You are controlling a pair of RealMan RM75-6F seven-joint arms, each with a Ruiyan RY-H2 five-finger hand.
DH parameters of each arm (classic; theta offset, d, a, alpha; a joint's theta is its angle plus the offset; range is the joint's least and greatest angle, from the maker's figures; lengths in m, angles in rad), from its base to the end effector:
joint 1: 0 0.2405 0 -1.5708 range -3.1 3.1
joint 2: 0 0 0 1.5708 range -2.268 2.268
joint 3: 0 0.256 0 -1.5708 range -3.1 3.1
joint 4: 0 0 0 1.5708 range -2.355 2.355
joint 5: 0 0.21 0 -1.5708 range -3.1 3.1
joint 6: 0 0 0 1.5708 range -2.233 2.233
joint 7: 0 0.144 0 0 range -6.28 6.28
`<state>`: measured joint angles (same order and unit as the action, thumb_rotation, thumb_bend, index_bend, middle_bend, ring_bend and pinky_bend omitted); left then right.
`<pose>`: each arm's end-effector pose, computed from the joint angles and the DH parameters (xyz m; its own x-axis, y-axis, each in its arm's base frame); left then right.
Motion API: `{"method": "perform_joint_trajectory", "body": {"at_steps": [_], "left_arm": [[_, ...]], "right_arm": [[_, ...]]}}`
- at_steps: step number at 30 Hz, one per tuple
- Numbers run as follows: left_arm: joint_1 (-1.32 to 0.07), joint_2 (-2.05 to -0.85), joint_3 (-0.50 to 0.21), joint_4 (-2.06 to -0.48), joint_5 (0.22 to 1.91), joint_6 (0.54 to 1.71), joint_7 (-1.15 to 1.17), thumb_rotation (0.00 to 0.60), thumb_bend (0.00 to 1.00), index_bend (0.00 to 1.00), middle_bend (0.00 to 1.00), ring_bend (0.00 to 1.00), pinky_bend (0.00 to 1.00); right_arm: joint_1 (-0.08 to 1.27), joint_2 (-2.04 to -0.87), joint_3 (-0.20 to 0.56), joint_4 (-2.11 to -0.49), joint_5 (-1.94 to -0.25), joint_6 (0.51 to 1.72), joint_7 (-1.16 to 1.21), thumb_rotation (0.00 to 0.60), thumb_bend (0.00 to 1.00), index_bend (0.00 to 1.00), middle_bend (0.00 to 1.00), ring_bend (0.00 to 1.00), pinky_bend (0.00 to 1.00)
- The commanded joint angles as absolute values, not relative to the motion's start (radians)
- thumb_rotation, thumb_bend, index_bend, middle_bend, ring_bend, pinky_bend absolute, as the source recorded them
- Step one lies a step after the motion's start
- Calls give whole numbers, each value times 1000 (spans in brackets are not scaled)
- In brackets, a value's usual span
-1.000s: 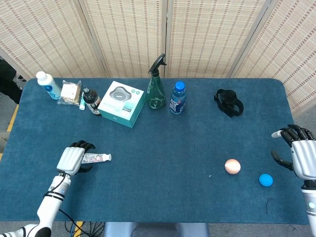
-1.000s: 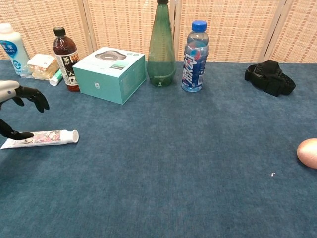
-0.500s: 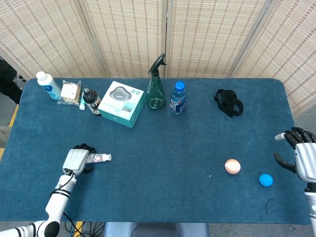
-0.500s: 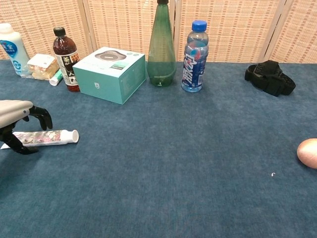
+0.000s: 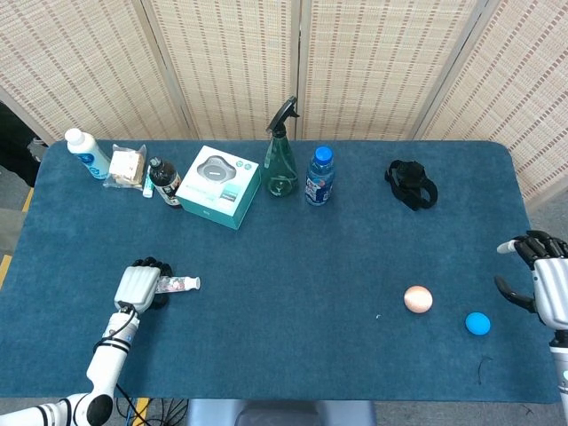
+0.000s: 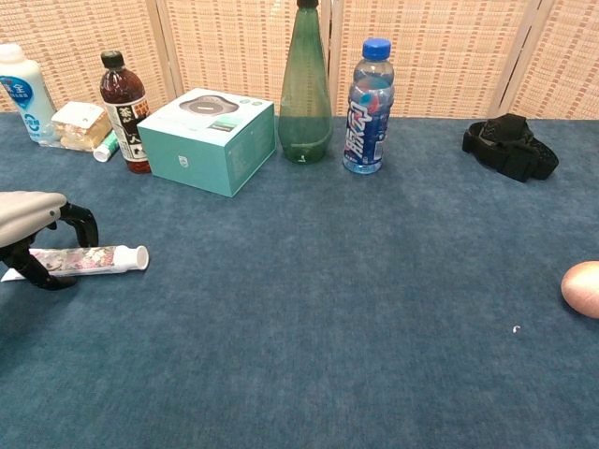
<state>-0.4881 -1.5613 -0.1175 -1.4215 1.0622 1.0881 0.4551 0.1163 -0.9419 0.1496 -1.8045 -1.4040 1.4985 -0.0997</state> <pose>-0.2524 0.2944 -0.0057 0.4969 0.2855 0.8195 0.8659 -0.0997 -0.4903 -0.2779 -0.2065 0.2159 0.4527 0.1137 0.8844 -0.8914 0.0336 0.4520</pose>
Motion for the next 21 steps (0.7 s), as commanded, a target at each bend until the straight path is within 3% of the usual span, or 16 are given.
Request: {"method": "perform_joint_trajectory", "body": {"at_steps": [1, 15, 21], "left_arm": [[-489, -1566, -116, -1414, 1067, 1089, 451, 600, 226, 390, 363, 200, 201], [-496, -1582, -115, -1372, 1070, 1076, 428, 600, 251, 403, 372, 204, 200], [-497, -1597, -118, -1336, 1095, 1079, 389, 600, 303, 478, 460, 259, 201]], "right_arm": [[115, -940, 149, -1807, -1404, 1499, -99, 600, 169, 429, 398, 222, 267], [106, -927, 145, -1823, -1412, 1503, -80, 600, 169, 428, 398, 222, 267], [98, -921, 146, -1831, -1418, 1517, -74, 600, 169, 428, 398, 222, 267]]}}
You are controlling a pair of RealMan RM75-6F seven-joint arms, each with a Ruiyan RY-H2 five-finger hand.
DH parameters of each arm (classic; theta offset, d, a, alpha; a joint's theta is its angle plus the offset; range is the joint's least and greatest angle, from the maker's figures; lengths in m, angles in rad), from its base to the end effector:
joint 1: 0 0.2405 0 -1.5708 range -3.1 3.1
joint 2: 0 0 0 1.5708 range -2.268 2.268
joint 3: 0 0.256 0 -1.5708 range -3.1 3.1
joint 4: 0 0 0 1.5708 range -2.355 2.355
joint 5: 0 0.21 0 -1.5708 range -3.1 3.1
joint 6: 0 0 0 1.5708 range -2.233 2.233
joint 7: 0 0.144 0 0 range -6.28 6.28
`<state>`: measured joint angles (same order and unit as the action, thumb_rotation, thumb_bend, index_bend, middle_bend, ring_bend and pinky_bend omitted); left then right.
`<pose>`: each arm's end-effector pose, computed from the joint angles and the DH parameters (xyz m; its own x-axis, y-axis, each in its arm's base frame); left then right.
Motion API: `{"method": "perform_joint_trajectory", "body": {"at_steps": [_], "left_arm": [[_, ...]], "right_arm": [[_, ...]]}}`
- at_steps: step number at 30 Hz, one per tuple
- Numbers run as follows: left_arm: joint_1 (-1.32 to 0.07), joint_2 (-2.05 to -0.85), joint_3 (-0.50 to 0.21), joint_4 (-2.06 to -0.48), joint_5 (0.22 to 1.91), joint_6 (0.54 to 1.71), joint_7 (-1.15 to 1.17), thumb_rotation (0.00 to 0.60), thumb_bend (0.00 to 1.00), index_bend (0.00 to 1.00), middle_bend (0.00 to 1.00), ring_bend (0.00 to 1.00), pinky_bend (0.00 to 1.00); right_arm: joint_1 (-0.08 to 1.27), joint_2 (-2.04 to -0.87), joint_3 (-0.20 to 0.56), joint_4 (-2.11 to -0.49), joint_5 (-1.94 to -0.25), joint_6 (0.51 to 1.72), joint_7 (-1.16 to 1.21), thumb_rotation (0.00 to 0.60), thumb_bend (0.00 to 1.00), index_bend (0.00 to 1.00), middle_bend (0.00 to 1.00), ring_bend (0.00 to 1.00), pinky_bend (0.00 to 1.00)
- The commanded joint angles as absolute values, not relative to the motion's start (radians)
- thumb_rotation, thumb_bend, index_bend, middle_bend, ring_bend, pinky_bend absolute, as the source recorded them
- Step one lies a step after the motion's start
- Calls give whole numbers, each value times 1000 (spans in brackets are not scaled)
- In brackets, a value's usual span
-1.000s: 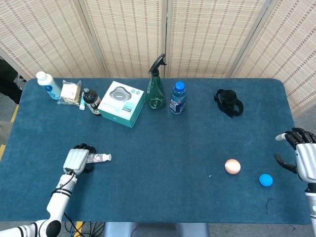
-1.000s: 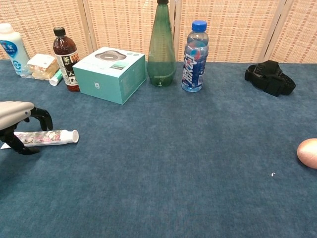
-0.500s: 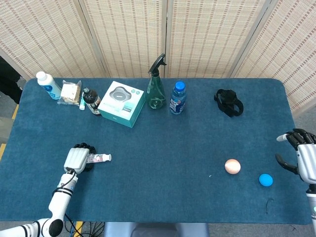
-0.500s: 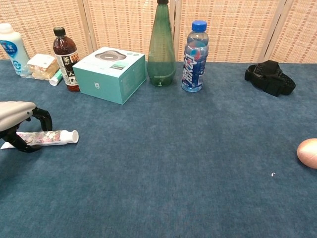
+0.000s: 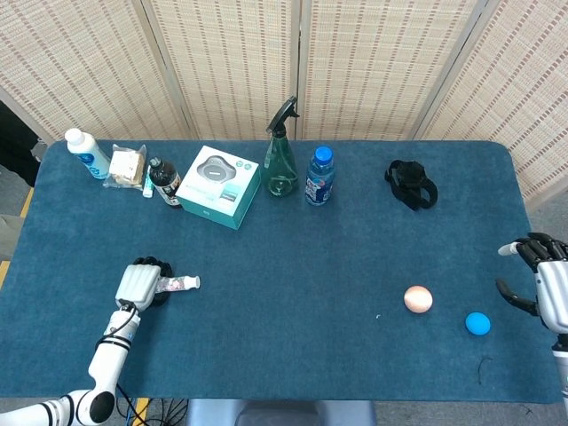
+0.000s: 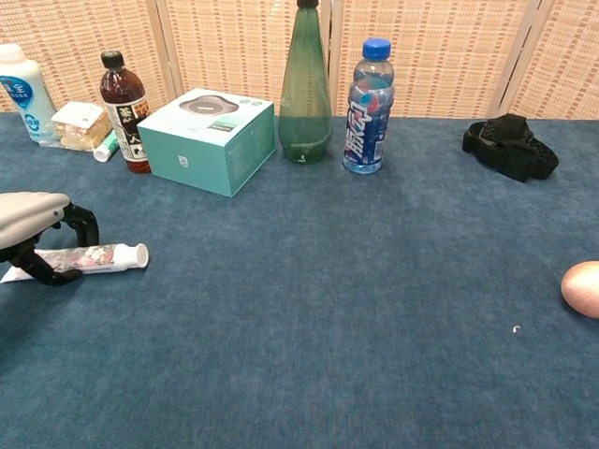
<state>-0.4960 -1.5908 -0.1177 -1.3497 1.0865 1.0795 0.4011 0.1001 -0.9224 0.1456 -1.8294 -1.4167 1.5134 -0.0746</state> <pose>-0.2576 0.3007 -0.0102 0.4901 0.2725 0.8280 0.8703 -0.0998 -0.4823 -0.2749 -0.2005 0.2199 0.4284 0.1182 0.8958 -0.9033 0.0310 0.4278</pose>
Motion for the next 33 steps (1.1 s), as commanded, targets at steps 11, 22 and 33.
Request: {"method": "perform_joint_trajectory", "body": {"at_steps": [11, 22, 33], "left_arm": [[-497, -1567, -142, -1345, 1163, 1073, 219, 600, 374, 558, 578, 347, 201], [-525, -1416, -186, -1500, 1343, 1066, -122, 600, 424, 594, 626, 383, 229], [-617, -1297, -201, -1677, 1425, 950, -338, 600, 428, 598, 631, 384, 231]], "right_arm": [[112, -910, 149, -1841, -1455, 1511, -79, 600, 169, 428, 398, 222, 267], [259, -919, 164, -1848, -1629, 1390, -36, 600, 169, 428, 398, 222, 267], [490, -1024, 182, -1845, -1789, 1197, 2, 600, 169, 428, 398, 222, 267]]}}
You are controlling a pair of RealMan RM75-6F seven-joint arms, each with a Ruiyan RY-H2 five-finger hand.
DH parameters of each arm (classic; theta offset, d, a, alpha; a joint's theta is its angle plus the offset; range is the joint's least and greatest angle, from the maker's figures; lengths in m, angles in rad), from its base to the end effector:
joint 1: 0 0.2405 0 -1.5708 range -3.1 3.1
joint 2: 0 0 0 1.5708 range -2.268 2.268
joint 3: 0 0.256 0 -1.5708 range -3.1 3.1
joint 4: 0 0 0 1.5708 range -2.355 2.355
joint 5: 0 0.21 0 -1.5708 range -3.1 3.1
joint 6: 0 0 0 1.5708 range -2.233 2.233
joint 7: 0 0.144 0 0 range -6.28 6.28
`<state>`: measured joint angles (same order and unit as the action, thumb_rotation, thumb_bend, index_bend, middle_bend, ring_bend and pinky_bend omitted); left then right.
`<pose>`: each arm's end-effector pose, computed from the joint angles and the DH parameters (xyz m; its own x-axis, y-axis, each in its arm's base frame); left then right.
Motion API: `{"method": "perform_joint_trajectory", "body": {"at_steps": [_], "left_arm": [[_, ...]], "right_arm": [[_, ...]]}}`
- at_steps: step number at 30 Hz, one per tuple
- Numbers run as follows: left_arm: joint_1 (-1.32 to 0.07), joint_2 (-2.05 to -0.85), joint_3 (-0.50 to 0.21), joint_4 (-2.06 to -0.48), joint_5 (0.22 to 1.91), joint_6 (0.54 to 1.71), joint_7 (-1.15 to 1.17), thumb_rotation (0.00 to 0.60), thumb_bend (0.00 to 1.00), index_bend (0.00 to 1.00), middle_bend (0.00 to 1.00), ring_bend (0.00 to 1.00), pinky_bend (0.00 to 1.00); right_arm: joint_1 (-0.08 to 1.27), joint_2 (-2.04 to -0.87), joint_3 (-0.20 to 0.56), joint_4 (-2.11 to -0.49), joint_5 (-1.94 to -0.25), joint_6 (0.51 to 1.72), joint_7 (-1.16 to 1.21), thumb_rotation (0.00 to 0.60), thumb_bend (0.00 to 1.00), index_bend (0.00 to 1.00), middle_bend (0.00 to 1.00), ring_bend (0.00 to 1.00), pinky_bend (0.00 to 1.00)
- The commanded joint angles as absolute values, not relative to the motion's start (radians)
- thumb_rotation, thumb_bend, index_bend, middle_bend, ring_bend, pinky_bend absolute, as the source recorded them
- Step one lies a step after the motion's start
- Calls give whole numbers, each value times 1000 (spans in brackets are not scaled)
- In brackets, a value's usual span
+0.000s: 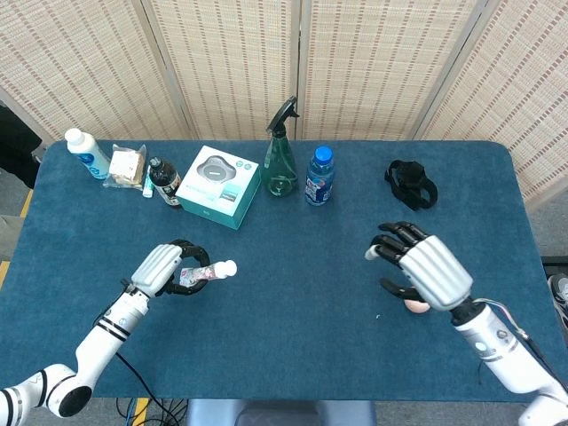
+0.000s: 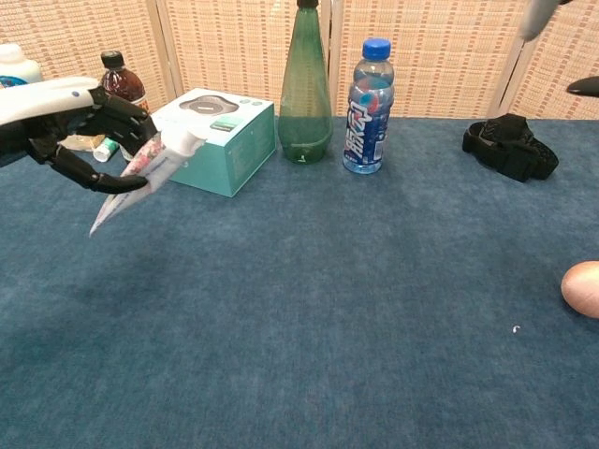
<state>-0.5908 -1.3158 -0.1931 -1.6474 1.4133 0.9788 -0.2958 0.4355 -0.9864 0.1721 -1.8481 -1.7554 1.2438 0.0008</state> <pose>-0.1623 0.3156 0.0498 0.0113 0.3851 0.9228 0.9348 -0.3318 0.1270 -0.1559 -0.2635 0.1520 0.3944 0.0153 0.9188 -0.7364 -0.5928 0.3260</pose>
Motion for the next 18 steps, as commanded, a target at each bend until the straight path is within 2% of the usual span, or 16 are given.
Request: {"method": "perform_joint_trajectory", "body": {"at_steps": [1, 9, 18], "left_arm": [[-626, -1292, -203, -1687, 1427, 937, -358, 600, 428, 599, 633, 385, 231], [-681, -1274, -204, -1728, 1437, 875, -437, 600, 429, 602, 634, 386, 232], [-734, -1272, -208, -1732, 1419, 816, -509, 600, 429, 602, 634, 387, 231]], "right_arm": [[511, -1039, 185, -1843, -1797, 1181, -7, 600, 169, 428, 398, 222, 267], [617, -1127, 208, -1820, -1814, 1113, -83, 600, 130, 428, 398, 222, 267], [689, -1205, 221, -1794, -1796, 1082, -138, 600, 133, 428, 357, 195, 267]]}}
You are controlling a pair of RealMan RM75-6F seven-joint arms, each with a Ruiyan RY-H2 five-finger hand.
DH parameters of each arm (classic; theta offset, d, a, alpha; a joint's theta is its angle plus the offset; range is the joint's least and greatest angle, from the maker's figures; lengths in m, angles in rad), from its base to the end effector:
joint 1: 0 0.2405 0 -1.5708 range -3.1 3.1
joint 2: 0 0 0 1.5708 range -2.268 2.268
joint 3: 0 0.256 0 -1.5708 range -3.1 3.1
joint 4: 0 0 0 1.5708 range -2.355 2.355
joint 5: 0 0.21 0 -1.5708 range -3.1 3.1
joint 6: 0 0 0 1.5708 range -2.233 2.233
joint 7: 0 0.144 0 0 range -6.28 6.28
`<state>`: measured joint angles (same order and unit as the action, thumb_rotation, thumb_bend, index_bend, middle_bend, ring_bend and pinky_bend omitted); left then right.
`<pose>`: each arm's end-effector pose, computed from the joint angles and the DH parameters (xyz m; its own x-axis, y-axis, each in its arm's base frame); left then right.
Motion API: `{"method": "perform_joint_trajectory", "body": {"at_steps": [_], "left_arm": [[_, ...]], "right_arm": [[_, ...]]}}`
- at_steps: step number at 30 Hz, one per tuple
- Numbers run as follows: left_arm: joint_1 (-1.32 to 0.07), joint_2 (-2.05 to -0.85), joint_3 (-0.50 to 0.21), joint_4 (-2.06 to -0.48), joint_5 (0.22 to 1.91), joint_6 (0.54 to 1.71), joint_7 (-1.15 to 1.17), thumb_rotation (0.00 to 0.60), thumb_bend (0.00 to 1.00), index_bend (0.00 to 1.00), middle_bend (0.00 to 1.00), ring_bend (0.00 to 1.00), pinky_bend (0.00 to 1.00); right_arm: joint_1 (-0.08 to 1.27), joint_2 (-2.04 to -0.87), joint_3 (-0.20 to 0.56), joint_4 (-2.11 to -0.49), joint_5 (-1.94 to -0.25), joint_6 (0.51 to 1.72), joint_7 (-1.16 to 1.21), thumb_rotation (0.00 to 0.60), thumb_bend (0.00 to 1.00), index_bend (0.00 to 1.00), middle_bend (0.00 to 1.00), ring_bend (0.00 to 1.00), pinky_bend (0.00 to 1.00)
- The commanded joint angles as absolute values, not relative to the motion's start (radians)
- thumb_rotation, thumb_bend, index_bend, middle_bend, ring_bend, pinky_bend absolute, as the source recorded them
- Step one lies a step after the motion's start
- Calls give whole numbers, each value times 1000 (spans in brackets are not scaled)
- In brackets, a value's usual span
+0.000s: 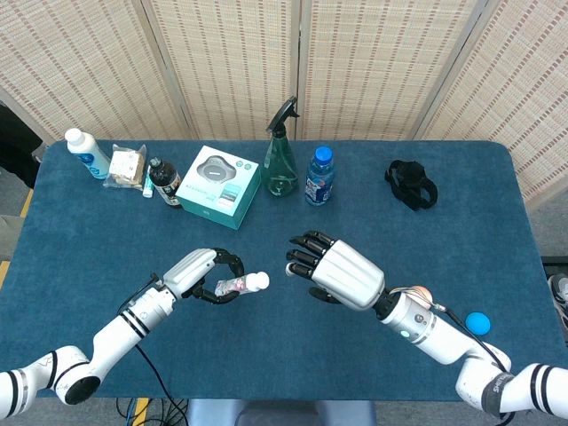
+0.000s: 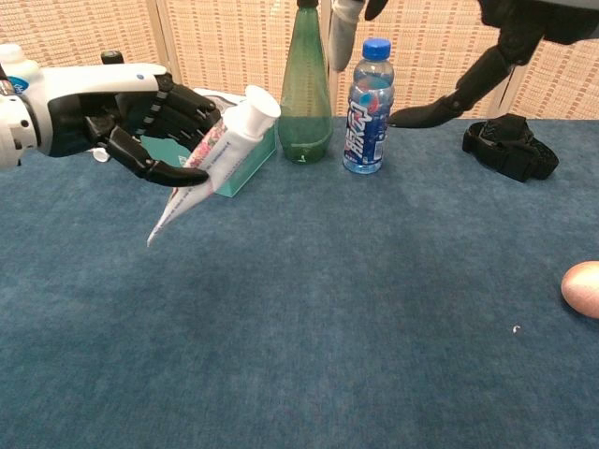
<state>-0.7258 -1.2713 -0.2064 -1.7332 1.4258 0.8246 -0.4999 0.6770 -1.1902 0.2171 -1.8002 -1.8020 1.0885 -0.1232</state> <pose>-0.1100 0.3184 0.0399 -0.0646 0.5887 0.8058 0.8889 -0.3331 0.3145 -0.0743 -0.2879 0.0881 0.4311 0.0712 0.8995 -0.5151 -0.7990 0.3102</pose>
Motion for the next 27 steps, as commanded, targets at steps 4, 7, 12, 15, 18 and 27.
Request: {"method": "perform_joint_trajectory", "body": {"at_steps": [4, 7, 12, 15, 18, 27], "left_arm": [[-751, -1277, -207, -1724, 1409, 800, -520, 600, 429, 602, 634, 387, 230], [-762, -1281, -205, -1720, 1400, 790, -525, 600, 429, 601, 634, 387, 230], [-775, -1281, -205, -1716, 1392, 779, -535, 600, 429, 599, 634, 387, 231], [-779, -1281, -202, -1716, 1392, 780, -538, 600, 429, 599, 634, 387, 231], [-781, -1279, -198, -1717, 1395, 782, -541, 600, 429, 599, 634, 387, 231], [-790, -1281, -193, -1715, 1394, 784, -552, 600, 429, 598, 634, 387, 231]], "right_arm": [[715, -1234, 226, -1784, -1782, 1071, -162, 600, 135, 428, 354, 193, 267], [735, -1256, 231, -1772, -1770, 1065, -180, 600, 138, 428, 354, 193, 267], [761, -1283, 230, -1756, -1752, 1050, -193, 600, 139, 428, 354, 194, 267], [775, -1296, 227, -1747, -1740, 1041, -195, 600, 139, 428, 354, 193, 267], [783, -1306, 223, -1740, -1732, 1040, -200, 600, 140, 429, 354, 193, 267], [807, -1328, 215, -1724, -1715, 1040, -210, 600, 150, 428, 354, 193, 267]]}}
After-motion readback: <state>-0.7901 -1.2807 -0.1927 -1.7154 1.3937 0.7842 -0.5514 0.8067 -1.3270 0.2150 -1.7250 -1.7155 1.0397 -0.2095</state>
